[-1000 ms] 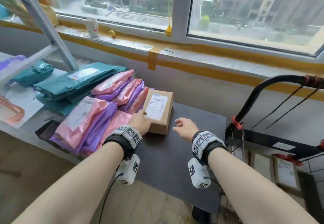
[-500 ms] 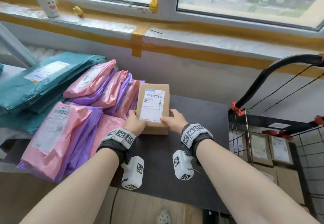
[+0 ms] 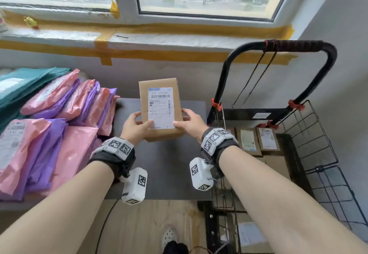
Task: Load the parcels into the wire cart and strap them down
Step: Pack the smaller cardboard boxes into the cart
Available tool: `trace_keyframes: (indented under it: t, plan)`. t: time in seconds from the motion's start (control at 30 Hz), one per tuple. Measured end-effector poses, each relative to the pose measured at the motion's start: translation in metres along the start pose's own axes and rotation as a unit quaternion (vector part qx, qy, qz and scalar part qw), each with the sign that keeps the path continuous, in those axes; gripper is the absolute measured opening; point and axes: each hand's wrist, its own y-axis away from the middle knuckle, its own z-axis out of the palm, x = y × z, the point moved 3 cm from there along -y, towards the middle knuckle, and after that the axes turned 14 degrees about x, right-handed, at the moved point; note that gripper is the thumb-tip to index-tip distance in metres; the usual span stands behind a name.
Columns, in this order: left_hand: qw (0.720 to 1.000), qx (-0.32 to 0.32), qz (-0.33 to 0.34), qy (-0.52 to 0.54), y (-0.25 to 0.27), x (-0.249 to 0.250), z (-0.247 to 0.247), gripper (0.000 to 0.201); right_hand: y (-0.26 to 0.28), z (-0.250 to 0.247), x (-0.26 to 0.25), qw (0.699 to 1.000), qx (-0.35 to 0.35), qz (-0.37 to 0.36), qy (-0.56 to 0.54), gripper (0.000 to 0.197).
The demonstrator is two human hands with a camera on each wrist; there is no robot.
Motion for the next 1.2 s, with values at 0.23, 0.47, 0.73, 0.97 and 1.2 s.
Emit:
trace_keyframes:
  t: [0.23, 0.47, 0.73, 0.97, 1.2]
  plan:
    - [0.998, -0.056, -0.004, 0.022, 0.118, 0.018, 0.075, 0.055, 0.048, -0.134, 0.041, 1.0, -0.005, -0.01, 0.016, 0.067]
    - [0.995, -0.097, -0.023, 0.003, 0.226, 0.016, 0.147, 0.06, 0.101, -0.246, 0.105, 0.999, -0.021, -0.004, 0.024, 0.07]
    - [0.991, -0.105, -0.056, -0.054, 0.292, -0.006, 0.213, 0.053, 0.123, -0.311, 0.185, 0.998, -0.024, 0.056, -0.01, 0.067]
    - [0.979, -0.147, -0.068, -0.122, 0.291, -0.038, 0.259, 0.064, 0.115, -0.321, 0.245, 0.987, -0.039, 0.157, -0.023, 0.065]
    - [0.962, -0.213, -0.088, -0.148, 0.254, -0.068, 0.311, 0.069, 0.082, -0.321, 0.284, 0.971, -0.003, 0.236, -0.04, 0.069]
